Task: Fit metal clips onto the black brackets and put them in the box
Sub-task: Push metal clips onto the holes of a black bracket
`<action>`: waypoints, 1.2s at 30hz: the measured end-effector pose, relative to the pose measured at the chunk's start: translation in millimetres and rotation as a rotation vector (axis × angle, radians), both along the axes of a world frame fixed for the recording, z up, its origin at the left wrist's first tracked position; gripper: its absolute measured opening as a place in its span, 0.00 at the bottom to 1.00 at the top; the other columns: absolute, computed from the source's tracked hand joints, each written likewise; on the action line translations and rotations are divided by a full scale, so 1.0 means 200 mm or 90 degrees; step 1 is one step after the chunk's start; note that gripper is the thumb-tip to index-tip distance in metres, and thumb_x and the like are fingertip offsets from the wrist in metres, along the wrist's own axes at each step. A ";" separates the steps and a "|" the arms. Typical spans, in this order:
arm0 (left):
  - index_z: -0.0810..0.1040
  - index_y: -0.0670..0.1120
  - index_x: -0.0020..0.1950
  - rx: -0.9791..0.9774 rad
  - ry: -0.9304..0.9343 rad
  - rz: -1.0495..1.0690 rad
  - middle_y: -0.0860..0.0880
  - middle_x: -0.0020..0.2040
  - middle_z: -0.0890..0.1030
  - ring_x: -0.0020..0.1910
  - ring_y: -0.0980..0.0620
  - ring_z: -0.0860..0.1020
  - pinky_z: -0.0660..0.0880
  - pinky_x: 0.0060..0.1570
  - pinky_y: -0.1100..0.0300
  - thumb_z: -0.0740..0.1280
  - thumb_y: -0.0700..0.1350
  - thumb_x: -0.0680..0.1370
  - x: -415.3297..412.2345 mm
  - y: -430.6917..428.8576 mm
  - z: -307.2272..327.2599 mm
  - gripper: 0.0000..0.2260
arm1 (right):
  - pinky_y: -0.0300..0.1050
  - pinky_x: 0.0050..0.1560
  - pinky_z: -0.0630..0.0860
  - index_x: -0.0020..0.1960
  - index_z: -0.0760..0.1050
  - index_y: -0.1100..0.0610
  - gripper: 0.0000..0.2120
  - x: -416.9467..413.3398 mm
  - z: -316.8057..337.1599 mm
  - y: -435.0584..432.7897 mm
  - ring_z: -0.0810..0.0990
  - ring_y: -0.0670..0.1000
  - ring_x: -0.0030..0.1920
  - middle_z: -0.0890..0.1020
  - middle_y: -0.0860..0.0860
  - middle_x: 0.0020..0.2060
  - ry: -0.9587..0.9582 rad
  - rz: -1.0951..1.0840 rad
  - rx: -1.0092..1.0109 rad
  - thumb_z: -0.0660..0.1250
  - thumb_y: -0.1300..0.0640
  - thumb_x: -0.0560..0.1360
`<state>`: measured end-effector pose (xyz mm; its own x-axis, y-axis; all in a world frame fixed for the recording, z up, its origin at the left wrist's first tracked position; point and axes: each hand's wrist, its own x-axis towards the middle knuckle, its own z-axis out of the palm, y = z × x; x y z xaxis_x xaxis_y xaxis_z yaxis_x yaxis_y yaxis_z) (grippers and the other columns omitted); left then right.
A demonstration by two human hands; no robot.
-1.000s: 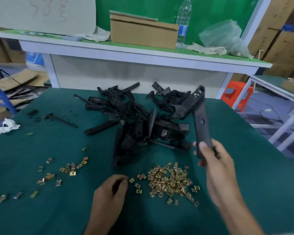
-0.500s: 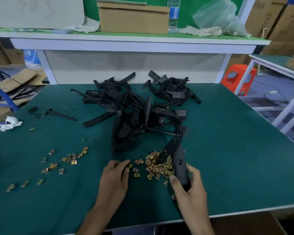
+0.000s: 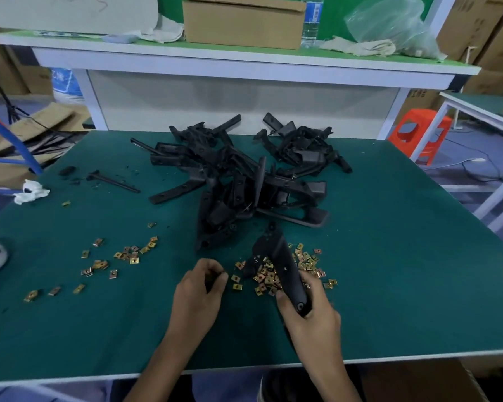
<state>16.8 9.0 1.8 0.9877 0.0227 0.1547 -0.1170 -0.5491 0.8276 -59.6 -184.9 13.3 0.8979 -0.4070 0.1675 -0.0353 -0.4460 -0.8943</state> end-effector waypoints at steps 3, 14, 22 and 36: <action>0.75 0.59 0.50 -0.107 -0.015 0.006 0.65 0.46 0.81 0.46 0.64 0.79 0.71 0.41 0.73 0.70 0.47 0.79 -0.01 0.01 0.01 0.07 | 0.27 0.43 0.71 0.59 0.74 0.33 0.20 0.00 -0.03 0.01 0.81 0.37 0.45 0.83 0.34 0.44 -0.015 0.004 -0.046 0.77 0.48 0.72; 0.81 0.61 0.53 -0.219 -0.020 -0.024 0.64 0.48 0.83 0.50 0.62 0.81 0.74 0.48 0.72 0.69 0.43 0.80 -0.02 0.05 0.04 0.10 | 0.31 0.42 0.74 0.62 0.78 0.41 0.19 0.01 -0.06 0.01 0.81 0.39 0.42 0.83 0.35 0.43 -0.013 -0.003 -0.073 0.77 0.50 0.73; 0.85 0.57 0.51 -0.395 0.039 -0.002 0.54 0.48 0.86 0.48 0.59 0.83 0.77 0.47 0.67 0.71 0.39 0.79 -0.02 0.07 0.06 0.11 | 0.50 0.46 0.80 0.64 0.80 0.39 0.20 0.00 -0.06 0.03 0.82 0.48 0.43 0.84 0.45 0.42 0.003 -0.026 -0.178 0.76 0.46 0.72; 0.81 0.46 0.52 -0.549 0.144 0.022 0.50 0.41 0.80 0.40 0.54 0.78 0.76 0.41 0.62 0.58 0.36 0.84 -0.02 0.04 0.03 0.12 | 0.52 0.45 0.81 0.63 0.80 0.39 0.20 0.00 -0.07 0.03 0.83 0.44 0.43 0.84 0.42 0.42 0.025 -0.007 -0.119 0.76 0.45 0.72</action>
<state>13.7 17.9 8.7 0.9892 0.0714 -0.1277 0.1035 0.2748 0.9559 -60.4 -179.2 0.2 0.9011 -0.3813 0.2063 -0.0740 -0.6042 -0.7934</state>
